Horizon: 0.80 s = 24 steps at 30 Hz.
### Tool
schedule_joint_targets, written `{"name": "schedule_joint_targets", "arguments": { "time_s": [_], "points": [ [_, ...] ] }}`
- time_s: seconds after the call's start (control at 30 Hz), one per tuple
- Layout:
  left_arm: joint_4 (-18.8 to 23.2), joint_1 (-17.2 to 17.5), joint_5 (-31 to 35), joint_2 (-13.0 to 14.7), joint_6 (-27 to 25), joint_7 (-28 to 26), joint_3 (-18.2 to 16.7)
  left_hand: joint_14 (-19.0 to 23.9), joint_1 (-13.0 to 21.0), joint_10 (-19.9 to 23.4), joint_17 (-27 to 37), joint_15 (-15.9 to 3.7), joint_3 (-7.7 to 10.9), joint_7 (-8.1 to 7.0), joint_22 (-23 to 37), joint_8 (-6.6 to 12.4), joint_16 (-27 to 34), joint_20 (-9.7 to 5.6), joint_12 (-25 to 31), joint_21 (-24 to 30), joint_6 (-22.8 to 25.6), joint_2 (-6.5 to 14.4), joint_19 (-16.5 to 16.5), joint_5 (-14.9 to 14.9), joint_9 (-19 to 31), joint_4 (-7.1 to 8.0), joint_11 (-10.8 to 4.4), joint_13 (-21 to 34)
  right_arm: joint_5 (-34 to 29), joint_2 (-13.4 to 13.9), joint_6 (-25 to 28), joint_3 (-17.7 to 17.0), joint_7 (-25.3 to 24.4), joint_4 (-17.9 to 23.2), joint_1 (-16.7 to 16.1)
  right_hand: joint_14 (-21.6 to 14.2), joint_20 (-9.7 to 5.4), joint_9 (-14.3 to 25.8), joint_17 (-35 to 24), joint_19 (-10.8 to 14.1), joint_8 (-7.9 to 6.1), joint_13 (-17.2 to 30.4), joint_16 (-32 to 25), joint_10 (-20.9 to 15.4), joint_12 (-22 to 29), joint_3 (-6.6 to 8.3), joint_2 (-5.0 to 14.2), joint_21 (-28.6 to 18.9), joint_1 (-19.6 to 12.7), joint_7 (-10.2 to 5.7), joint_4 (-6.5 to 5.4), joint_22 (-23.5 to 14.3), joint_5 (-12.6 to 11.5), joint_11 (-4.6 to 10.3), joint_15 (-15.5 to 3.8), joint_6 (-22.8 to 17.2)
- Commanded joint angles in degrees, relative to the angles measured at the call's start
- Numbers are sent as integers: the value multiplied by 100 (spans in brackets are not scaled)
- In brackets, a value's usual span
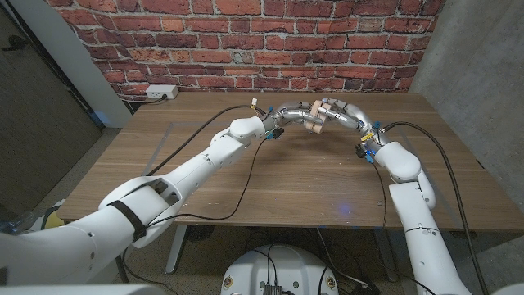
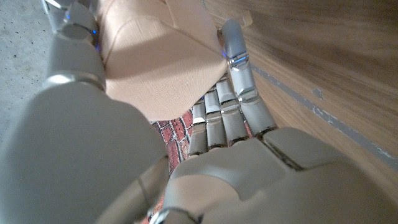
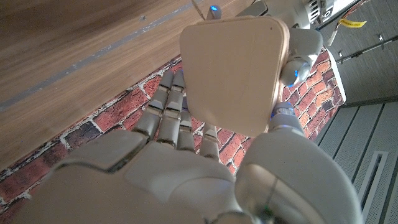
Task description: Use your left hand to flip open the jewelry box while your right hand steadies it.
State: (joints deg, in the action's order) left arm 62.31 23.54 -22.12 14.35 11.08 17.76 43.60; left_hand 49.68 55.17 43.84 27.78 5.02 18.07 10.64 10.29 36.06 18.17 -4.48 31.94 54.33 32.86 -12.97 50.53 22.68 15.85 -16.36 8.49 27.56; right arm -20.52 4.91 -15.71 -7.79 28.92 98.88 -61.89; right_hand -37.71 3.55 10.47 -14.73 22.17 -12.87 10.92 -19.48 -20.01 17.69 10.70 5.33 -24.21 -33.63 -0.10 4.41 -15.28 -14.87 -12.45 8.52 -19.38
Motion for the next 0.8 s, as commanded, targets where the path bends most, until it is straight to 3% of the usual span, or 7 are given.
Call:
{"name": "schedule_joint_targets", "arguments": {
  "time_s": [0.03,0.17,0.27,0.33,0.4,0.63,0.8],
  "points": [
    [222,160,-69,106,61,-137,-114,2894,1208,1750,26,-1813,972,-1025,26,45,-19,-573,21,55,2244,1281,-186,18,26,841,-1756,128,845,-62,-113,-58,323,-492,200,-980,-541,39,-25,52,67,15,170,-1462,-51,-209,49,-93,500,69,-326,-72,-76,1063,-1657,18],
    [329,248,-109,129,68,-280,-187,2892,1206,1746,32,-1813,983,-1025,26,43,-23,-574,15,68,2252,1275,-191,21,23,839,-1758,129,982,6,-101,-27,462,-534,232,-1242,-508,40,-33,84,82,14,104,-1502,-57,-234,127,-149,575,66,-399,-90,-103,1069,-1782,18],
    [385,276,-129,135,58,-330,-211,2894,1207,1759,39,-1814,996,-1023,26,42,-26,-574,11,82,2243,1269,-196,24,34,835,-1755,122,819,32,-263,0,299,-509,210,-1926,-662,42,-70,243,23,28,-130,-2030,29,-109,90,-329,-11,21,-16,-120,-218,1167,-2103,-194],
    [418,289,-135,140,59,-347,-217,2895,1204,1759,44,-1814,1002,-1032,25,43,-28,-572,12,90,2244,1268,-199,25,40,836,-1764,130,737,32,-339,3,205,-471,188,-2223,-837,42,-199,326,-66,53,-355,-2500,100,30,110,-447,-568,-27,321,-148,-281,1295,-2170,-561],
    [441,304,-162,138,57,-348,-228,2896,1202,1758,46,-1814,1006,-1036,25,43,-29,-572,12,95,2244,1266,-202,26,42,836,-1769,134,740,-3,-420,-14,126,-468,169,-2493,-982,41,-442,392,-153,140,-655,-2908,195,128,184,-579,-1045,-65,497,-198,-302,1393,-2196,-1007],
    [515,359,-203,133,35,-404,-246,2900,1194,1755,59,-1815,1025,-1038,24,31,-33,-574,10,115,2235,1261,-218,30,40,838,-1781,148,528,-170,-687,-63,-304,-421,71,-2641,-1242,66,-847,364,-358,339,-975,-3671,433,229,298,-843,-1761,-247,487,-337,-255,1653,-2209,-2085],
    [557,405,-186,130,52,-503,-255,2900,1185,1742,67,-1813,1037,-1049,23,26,-37,-573,8,129,2229,1260,-228,30,42,843,-1782,164,440,-296,-851,-107,-542,-438,35,-2764,-1326,85,-993,335,-416,417,-1099,-3895,517,253,355,-951,-1955,-289,464,-397,-215,1701,-2210,-2418]
  ]
}}
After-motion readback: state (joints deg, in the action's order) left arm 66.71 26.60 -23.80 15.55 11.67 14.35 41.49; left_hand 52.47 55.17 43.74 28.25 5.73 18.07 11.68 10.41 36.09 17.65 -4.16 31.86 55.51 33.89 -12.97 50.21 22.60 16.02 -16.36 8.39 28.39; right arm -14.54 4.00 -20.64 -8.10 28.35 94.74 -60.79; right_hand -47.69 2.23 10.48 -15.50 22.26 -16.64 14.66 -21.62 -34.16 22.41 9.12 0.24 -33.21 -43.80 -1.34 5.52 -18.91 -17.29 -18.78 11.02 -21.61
